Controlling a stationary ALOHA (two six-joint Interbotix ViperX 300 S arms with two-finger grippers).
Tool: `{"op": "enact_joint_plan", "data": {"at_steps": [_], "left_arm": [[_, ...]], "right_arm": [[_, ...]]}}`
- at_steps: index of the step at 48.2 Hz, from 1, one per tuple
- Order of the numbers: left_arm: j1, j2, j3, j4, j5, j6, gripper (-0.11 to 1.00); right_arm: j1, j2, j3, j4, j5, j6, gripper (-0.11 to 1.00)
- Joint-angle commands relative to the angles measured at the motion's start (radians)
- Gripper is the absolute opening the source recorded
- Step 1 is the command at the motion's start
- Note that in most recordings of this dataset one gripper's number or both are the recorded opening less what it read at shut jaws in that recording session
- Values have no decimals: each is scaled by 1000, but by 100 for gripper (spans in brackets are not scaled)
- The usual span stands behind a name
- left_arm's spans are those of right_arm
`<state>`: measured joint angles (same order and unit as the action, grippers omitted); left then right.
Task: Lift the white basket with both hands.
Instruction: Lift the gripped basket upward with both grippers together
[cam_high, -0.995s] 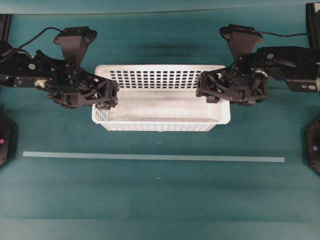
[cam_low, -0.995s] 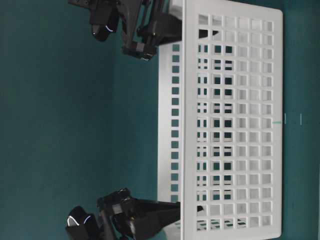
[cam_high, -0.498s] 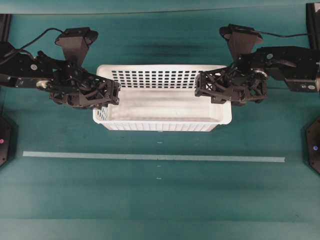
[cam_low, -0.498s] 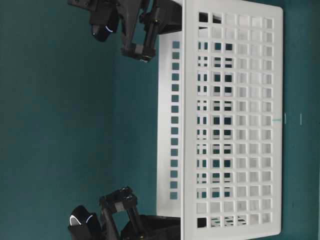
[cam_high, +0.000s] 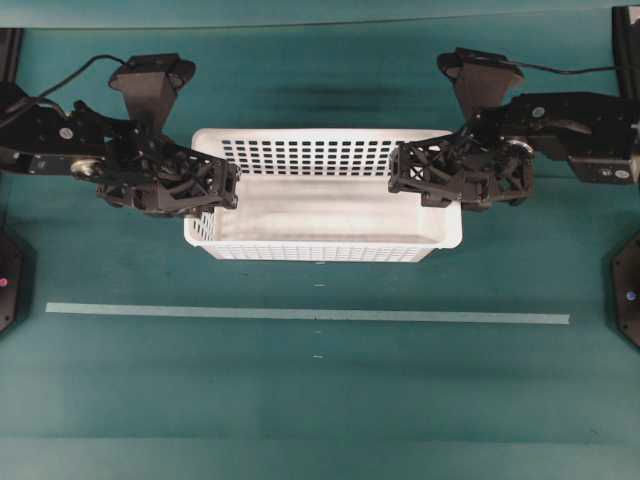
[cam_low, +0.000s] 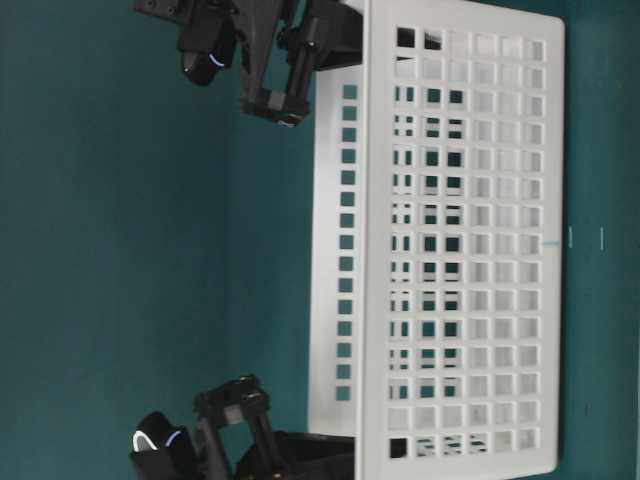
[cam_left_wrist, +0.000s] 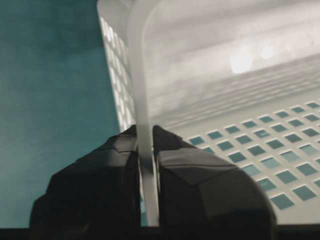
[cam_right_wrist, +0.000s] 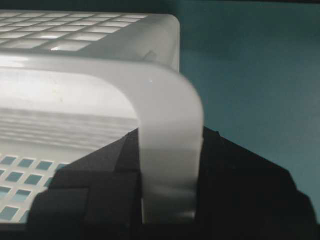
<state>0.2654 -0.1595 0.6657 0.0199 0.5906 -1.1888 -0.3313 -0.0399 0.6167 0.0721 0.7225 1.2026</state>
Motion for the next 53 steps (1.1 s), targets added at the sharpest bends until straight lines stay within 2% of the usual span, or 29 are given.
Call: {"op": "enact_joint_plan", "data": {"at_steps": [1,19,28,37,43,53], "left_arm": [[-3,-40,-31,3,15,3,0],[-3,-58,-23,3,51,2,0],[-31,-58,-23,3,54,-2,0],[-92,-63,-15,3,58,-81,0],[-129,-69,-9,3,57,-103,0],[-172,-80,-6,3,60,-120,0]], "right_arm": [[6,-26,-21,0,28,-9,17],[8,-40,-26,0,54,-11,17],[25,-46,-15,0,57,-6,17],[58,-57,6,17,44,0,17],[92,-63,18,34,32,3,17],[172,-63,28,31,12,87,17]]}}
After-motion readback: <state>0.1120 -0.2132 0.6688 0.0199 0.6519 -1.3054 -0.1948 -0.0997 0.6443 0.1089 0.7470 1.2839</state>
